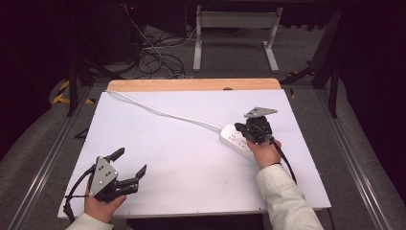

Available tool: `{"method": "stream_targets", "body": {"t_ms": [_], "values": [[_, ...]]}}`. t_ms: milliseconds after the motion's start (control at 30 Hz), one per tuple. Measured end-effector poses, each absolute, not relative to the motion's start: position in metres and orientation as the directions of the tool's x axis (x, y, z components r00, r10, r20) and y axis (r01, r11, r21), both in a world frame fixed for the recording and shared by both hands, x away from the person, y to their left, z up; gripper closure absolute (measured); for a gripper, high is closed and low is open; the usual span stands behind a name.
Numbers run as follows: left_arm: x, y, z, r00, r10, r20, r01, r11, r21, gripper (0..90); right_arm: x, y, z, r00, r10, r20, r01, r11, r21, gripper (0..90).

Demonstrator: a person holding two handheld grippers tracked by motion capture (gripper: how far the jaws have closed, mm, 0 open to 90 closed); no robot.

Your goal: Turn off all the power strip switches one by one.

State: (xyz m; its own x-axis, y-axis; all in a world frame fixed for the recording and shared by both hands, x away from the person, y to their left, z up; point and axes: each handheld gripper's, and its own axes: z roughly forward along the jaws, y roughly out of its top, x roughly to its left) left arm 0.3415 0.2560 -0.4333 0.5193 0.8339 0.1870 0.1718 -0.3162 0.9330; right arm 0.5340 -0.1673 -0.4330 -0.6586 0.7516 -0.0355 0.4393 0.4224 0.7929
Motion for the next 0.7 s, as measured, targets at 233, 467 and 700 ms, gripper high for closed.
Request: {"method": "stream_targets", "body": {"t_ms": [233, 467, 700], "values": [[0.341, 0.256, -0.433, 0.520, 0.835, 0.181, 0.172, -0.310, 0.935, 16.0, 0.546, -0.159, -0.444, -0.631, 0.774, -0.045, 0.484, 0.438, 0.757, 90.0], [0.341, 0.256, -0.433, 0.521, 0.834, 0.181, 0.172, -0.311, 0.935, 16.0, 0.550, -0.160, -0.448, -0.612, 0.789, -0.060, 0.509, 0.451, 0.733, 90.0], [0.341, 0.256, -0.433, 0.521, 0.834, 0.180, 0.173, -0.310, 0.935, 16.0, 0.551, -0.158, -0.452, -0.607, 0.792, -0.070, 0.523, 0.464, 0.714, 90.0]]}}
